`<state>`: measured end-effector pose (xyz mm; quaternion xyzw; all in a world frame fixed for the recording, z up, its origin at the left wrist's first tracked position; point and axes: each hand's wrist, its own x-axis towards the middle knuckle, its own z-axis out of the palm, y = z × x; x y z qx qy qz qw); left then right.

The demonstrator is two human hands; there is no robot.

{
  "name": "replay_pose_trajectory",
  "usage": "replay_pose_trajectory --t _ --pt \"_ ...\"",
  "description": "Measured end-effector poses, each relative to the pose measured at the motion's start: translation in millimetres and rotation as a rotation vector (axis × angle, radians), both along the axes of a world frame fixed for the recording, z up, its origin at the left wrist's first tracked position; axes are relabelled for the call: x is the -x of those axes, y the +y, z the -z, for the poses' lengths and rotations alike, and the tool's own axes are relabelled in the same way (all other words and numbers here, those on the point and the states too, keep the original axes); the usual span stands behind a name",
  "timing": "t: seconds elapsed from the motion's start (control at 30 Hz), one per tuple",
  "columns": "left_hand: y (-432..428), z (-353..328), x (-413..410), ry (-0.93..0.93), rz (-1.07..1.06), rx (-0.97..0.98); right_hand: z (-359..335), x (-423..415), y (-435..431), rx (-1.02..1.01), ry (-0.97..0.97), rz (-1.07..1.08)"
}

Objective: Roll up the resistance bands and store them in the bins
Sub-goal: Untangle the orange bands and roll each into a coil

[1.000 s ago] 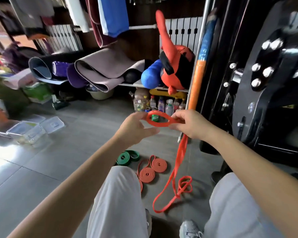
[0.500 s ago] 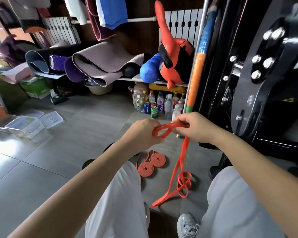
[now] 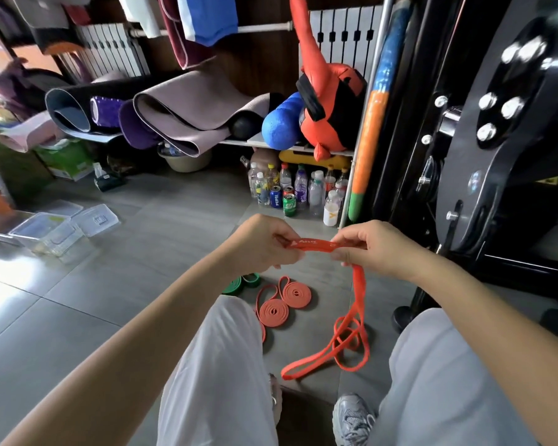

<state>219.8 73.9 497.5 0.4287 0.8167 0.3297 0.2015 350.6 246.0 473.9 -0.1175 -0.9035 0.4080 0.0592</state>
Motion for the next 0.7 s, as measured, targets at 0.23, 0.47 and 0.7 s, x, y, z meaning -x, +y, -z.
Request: replay_pose_trajectory --t 0.23,0.47,0.7 --pt "6.3 9.9 -7.3 -0.176 -0.062 -0.231 13.8 4.3 -15.7 0.202 0.123 0.049" --pt "0.6 12.4 -10.6 -0.219 -0.099 -0.41 19.0 6.6 -22.8 0.422 0.309 0.185" --pt "8.7 36.4 -33.7 -1.197 -0.187 -0.698 37.1 17.1 -46.9 0.548 0.465 0.284"
